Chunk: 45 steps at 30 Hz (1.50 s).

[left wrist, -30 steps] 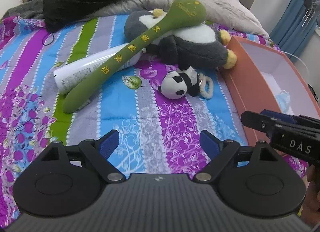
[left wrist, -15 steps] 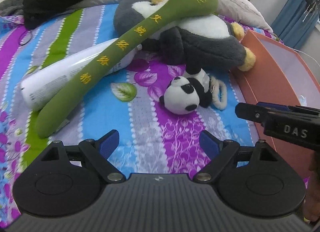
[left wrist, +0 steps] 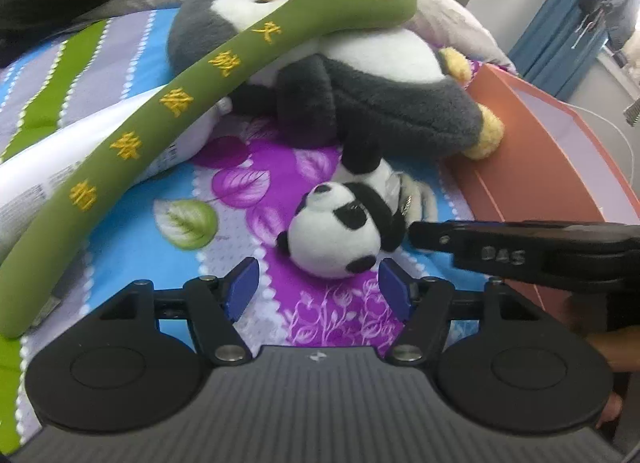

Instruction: Organize soft objects

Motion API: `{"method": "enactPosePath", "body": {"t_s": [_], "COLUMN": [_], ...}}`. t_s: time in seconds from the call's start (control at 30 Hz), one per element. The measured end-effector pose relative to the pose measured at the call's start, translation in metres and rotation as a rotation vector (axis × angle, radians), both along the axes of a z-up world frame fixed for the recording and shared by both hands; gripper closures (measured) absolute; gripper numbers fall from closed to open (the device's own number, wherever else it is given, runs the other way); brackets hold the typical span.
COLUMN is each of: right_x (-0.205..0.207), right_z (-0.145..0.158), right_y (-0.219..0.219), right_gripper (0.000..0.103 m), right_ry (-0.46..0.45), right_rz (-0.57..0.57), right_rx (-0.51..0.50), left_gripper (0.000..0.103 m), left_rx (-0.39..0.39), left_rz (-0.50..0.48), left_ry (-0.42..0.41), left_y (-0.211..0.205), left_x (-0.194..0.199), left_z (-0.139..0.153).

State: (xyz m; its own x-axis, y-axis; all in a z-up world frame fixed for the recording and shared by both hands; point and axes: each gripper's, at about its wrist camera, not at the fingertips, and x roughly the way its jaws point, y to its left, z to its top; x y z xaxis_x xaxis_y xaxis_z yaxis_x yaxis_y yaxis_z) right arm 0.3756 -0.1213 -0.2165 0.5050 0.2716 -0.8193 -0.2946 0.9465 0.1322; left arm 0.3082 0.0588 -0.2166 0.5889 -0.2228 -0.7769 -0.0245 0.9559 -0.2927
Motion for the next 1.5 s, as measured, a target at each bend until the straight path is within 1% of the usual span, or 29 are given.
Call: {"method": "enactPosePath", "body": {"t_s": [0.1, 0.13, 0.23, 0.3, 0.33, 0.37, 0.4, 0.53, 0.67, 0.73, 0.83, 1.27, 1.4, 1.5], "right_x": [0.008, 0.01, 0.014, 0.014, 0.014, 0.013, 0.013, 0.004, -0.011, -0.021, -0.038, -0.128, -0.149, -0.152], "right_z": [-0.01, -0.013, -0.017, -0.015, -0.014, -0.013, -0.011, -0.004, 0.006, 0.011, 0.018, 0.039, 0.04, 0.039], "right_y": [-0.001, -0.002, -0.004, -0.005, -0.005, -0.006, -0.007, -0.01, -0.013, -0.012, -0.011, -0.008, -0.013, -0.019], "right_gripper": [0.071, 0.075, 0.08, 0.09, 0.092, 0.093, 0.094, 0.095, 0.096, 0.096, 0.098, 0.099, 0.099, 0.097], "right_ry": [0.026, 0.035, 0.05, 0.052, 0.049, 0.047, 0.047, 0.033, 0.023, 0.019, 0.014, 0.015, 0.006, 0.018], "right_rz": [-0.01, -0.014, -0.013, -0.007, -0.006, -0.003, -0.002, 0.011, 0.026, 0.04, 0.055, 0.13, 0.111, 0.076], "right_rx": [0.01, 0.015, 0.046, 0.056, 0.053, 0.058, 0.064, 0.063, 0.061, 0.057, 0.047, 0.02, 0.02, 0.033], "left_gripper": [0.032, 0.032, 0.032, 0.042, 0.043, 0.047, 0.049, 0.051, 0.051, 0.051, 0.051, 0.051, 0.051, 0.05], "left_rx": [-0.016, -0.021, -0.033, -0.057, -0.063, -0.062, -0.056, -0.045, -0.017, -0.001, -0.004, 0.021, 0.021, -0.007], "left_rz": [0.002, 0.006, 0.013, 0.015, 0.021, 0.026, 0.023, 0.032, 0.058, 0.075, 0.098, 0.195, 0.243, 0.246], "left_ry": [-0.014, -0.019, -0.028, -0.036, -0.04, -0.048, -0.054, -0.05, -0.043, -0.041, -0.033, -0.005, 0.011, 0.05], "left_y": [0.001, 0.001, 0.002, 0.003, 0.003, 0.002, 0.001, -0.002, -0.007, -0.008, -0.008, -0.003, -0.002, -0.002], "left_x": [0.006, 0.008, 0.013, 0.014, 0.013, 0.013, 0.012, 0.005, -0.007, -0.016, -0.035, -0.139, -0.168, -0.178], "left_z": [-0.002, -0.003, -0.005, -0.005, -0.004, -0.003, -0.001, 0.002, 0.008, 0.013, 0.018, 0.037, 0.037, 0.031]}}
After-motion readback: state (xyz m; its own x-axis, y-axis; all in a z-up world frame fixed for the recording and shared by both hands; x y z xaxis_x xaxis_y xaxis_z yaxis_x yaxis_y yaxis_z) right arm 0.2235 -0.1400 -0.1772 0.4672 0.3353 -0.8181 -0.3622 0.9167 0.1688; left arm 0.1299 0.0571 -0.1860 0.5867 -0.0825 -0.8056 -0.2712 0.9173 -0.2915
